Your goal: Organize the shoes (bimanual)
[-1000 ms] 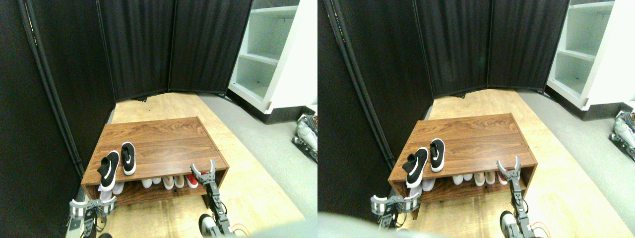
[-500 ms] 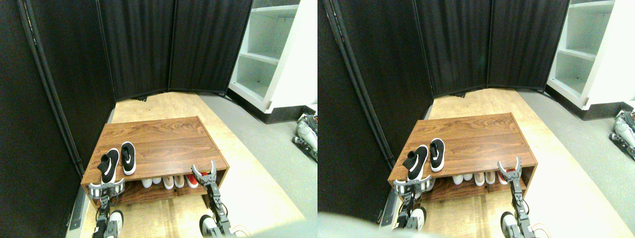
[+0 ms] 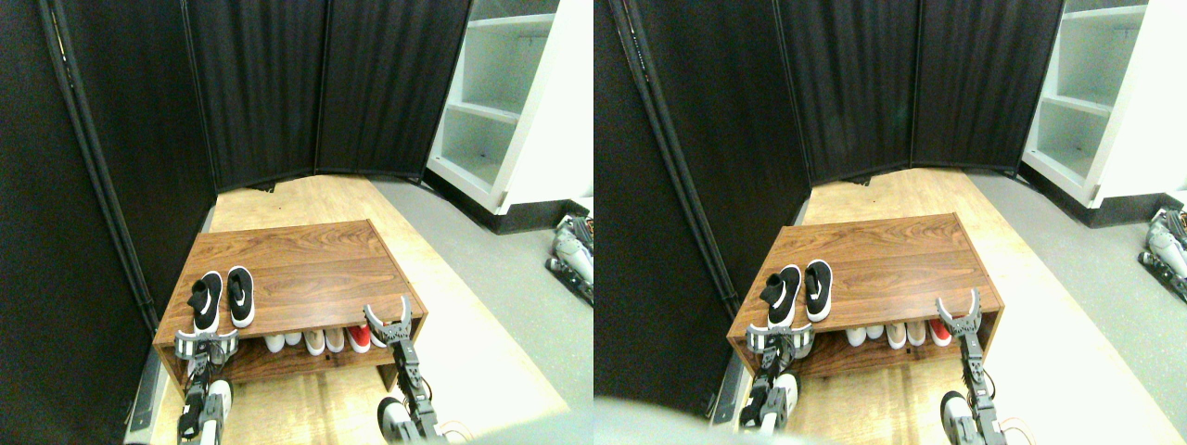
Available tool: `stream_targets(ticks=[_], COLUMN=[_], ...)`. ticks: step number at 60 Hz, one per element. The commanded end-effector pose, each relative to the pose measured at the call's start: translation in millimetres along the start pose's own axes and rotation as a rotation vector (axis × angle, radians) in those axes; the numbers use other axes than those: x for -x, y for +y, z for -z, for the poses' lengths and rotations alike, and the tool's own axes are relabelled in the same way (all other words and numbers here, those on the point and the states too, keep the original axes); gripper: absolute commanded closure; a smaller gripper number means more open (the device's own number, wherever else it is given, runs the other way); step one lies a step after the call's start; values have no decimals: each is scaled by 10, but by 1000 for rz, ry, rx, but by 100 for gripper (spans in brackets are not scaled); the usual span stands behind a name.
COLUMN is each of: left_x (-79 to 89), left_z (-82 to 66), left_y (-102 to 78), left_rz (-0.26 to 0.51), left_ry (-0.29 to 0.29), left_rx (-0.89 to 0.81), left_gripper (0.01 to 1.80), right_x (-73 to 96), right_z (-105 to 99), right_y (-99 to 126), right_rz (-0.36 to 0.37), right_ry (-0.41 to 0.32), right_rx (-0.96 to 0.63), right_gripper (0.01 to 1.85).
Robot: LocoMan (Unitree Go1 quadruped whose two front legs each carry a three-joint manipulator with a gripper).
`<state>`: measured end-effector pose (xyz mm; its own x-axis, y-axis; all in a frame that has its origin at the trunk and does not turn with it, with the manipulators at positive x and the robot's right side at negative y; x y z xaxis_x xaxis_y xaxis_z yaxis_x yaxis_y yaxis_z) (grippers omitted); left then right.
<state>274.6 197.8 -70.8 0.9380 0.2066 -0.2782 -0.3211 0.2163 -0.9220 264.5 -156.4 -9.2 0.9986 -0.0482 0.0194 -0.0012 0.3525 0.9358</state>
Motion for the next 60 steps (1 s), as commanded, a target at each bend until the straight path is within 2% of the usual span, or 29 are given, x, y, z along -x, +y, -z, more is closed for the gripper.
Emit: stream_targets(ticks=[1,4,6,10,17,21,26,27,28,29,31,33,34,35,36,37,38,40,42,47,53,60], left_x=[217,286,346,489,627,687,672,641,641,622,590,575,575,551,551,524,524,485,445,272,44,-189], left_z=[-9,-14,-20,-68,-171,-252,-340,-405,-405,-441,-504,-552,-552,-620,-620,-670,-670,-725,-764,-838,-930,-1001], left_y=[-134,-139,-140,-156,-193,-239,-278,-319,-319,-341,-368,-417,-417,-470,-470,-504,-504,-546,-569,-585,-611,-625], left_rz=[51,49,44,27,34,55,86,111,111,119,132,152,152,182,182,206,206,232,244,285,309,285], left_ry=[-9,0,-6,-12,0,-26,-70,-118,-118,-140,-167,-218,-218,-259,-259,-284,-284,-309,-326,-352,-292,-272], left_rx=[-15,-19,-23,-21,-24,-61,-104,-102,-102,-118,-143,-172,-172,-227,-227,-257,-257,-298,-326,-370,-409,-491], left_gripper=[37,37,45,38,41,47,57,82,82,92,97,104,104,126,126,146,146,167,177,180,180,180], right_x=[-35,-42,-50,-73,-104,-121,-137,-148,-148,-153,-160,-168,-168,-174,-174,-177,-177,-177,-174,-171,-167,-169], right_z=[-6,-7,-9,-6,8,15,19,21,21,21,21,18,18,16,16,15,15,14,15,17,29,39], right_y=[17,13,6,-9,-20,-15,-16,-17,-17,-17,-15,-18,-18,-21,-21,-26,-26,-27,-29,-32,-31,-33], right_rz=[-23,-19,-21,-20,-14,0,-9,-13,-13,-12,-18,-24,-24,-19,-19,-18,-18,-15,-13,-13,-9,-21], right_ry=[-1,-1,-2,-4,0,0,5,6,6,6,5,4,4,0,0,0,0,-4,-6,-5,-6,-18], right_rx=[-26,-34,-29,-5,-30,-32,-27,-33,-33,-32,-24,-16,-16,-30,-30,-38,-38,-47,-56,-48,-56,-36], right_gripper=[122,122,123,122,122,122,123,123,123,123,123,123,123,123,123,123,123,123,122,122,124,124])
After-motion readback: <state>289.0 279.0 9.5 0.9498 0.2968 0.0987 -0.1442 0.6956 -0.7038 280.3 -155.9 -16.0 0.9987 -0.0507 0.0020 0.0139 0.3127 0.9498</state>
